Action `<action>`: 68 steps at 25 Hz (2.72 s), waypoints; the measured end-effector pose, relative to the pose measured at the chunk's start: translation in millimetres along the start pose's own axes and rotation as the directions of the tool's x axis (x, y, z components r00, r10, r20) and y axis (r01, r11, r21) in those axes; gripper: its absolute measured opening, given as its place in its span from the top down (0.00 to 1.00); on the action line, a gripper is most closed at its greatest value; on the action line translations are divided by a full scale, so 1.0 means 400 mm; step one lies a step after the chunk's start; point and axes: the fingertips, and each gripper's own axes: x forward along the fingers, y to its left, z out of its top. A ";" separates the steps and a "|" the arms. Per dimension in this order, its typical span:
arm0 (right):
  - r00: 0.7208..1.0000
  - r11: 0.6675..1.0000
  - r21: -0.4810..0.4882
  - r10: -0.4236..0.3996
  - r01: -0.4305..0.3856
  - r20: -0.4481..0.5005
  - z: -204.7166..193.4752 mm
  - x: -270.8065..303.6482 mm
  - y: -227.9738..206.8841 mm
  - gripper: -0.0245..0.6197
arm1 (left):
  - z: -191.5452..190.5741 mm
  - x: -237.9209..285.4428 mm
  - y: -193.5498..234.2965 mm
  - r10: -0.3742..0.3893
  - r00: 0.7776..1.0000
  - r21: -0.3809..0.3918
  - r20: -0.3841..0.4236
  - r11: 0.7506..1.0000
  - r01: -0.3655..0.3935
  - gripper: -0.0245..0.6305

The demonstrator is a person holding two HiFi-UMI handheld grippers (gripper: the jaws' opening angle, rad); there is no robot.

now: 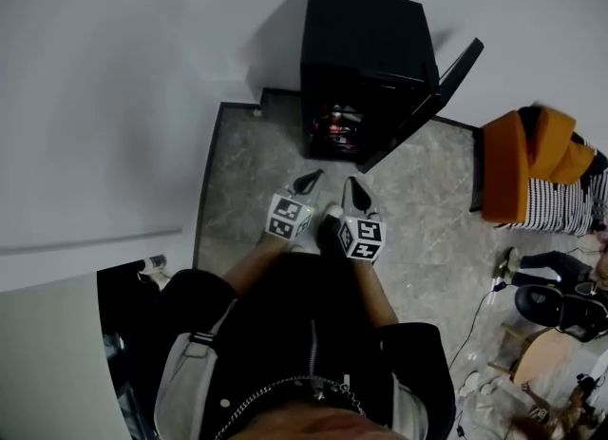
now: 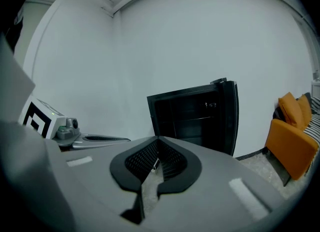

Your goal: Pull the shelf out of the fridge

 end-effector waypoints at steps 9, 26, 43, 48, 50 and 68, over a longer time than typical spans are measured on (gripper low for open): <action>1.000 0.999 0.022 0.025 -0.025 0.008 0.071 0.098 -0.109 0.96 | 0.084 0.129 0.009 0.010 1.000 0.014 0.015 1.000 -0.011 0.95; 0.998 0.997 0.051 0.054 -0.056 0.029 0.190 0.366 -0.299 0.96 | 0.198 0.305 0.002 0.030 0.999 0.081 0.037 0.996 -0.033 0.95; 0.997 0.943 0.324 0.077 -0.083 0.032 0.161 0.576 -0.411 0.96 | 0.153 0.253 0.072 0.184 0.983 0.010 -0.017 0.983 -0.184 0.95; 0.997 0.796 0.601 0.047 -0.070 0.054 0.125 0.601 -0.466 0.96 | 0.139 0.227 0.082 0.208 0.978 -0.001 -0.025 0.978 -0.208 0.95; 0.997 0.679 0.731 0.010 -0.067 0.082 0.106 0.611 -0.495 0.96 | 0.132 0.215 0.087 0.215 0.976 -0.005 -0.032 0.977 -0.215 0.95; 0.979 0.440 0.880 -0.010 -0.180 0.205 0.086 0.685 -0.570 0.69 | 0.102 0.160 0.112 0.229 0.971 -0.018 -0.067 0.973 -0.231 0.95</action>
